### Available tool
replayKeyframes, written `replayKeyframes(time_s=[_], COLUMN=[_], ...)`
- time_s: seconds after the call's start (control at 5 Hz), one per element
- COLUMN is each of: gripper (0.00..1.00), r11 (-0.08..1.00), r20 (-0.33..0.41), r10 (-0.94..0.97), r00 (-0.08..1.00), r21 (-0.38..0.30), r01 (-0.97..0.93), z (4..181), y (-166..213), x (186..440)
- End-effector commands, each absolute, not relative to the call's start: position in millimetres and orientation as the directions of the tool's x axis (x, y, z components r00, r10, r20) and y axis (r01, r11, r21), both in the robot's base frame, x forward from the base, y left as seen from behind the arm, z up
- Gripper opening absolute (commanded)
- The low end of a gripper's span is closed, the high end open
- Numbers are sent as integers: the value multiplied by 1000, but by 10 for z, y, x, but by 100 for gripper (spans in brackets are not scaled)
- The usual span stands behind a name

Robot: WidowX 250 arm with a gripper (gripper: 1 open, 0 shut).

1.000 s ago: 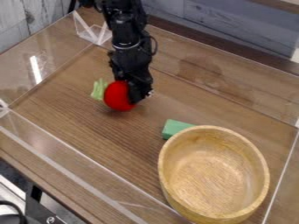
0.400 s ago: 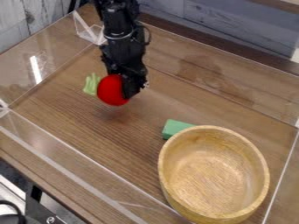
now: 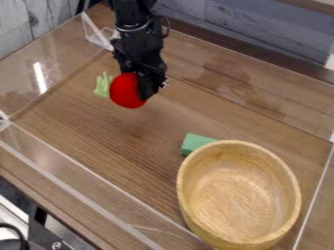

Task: Move the red object to the left side of the table

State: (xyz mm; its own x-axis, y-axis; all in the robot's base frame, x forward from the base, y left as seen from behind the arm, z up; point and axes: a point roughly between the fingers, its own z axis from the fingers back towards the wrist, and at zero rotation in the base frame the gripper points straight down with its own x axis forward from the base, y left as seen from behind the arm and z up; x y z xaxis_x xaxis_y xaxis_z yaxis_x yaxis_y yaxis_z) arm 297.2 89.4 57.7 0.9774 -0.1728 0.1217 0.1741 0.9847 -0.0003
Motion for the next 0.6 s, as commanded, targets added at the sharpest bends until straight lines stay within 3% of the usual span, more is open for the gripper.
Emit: replayKeyframes(time_s=[0.0,0.4], gripper=[0,0], r11=[990,998], r20=[173,168], r10=[-142,-57], r00=[975,984], r21=[25,26], r01=[140,54], z=[712,658], y=[993,1332], x=[2924,2801])
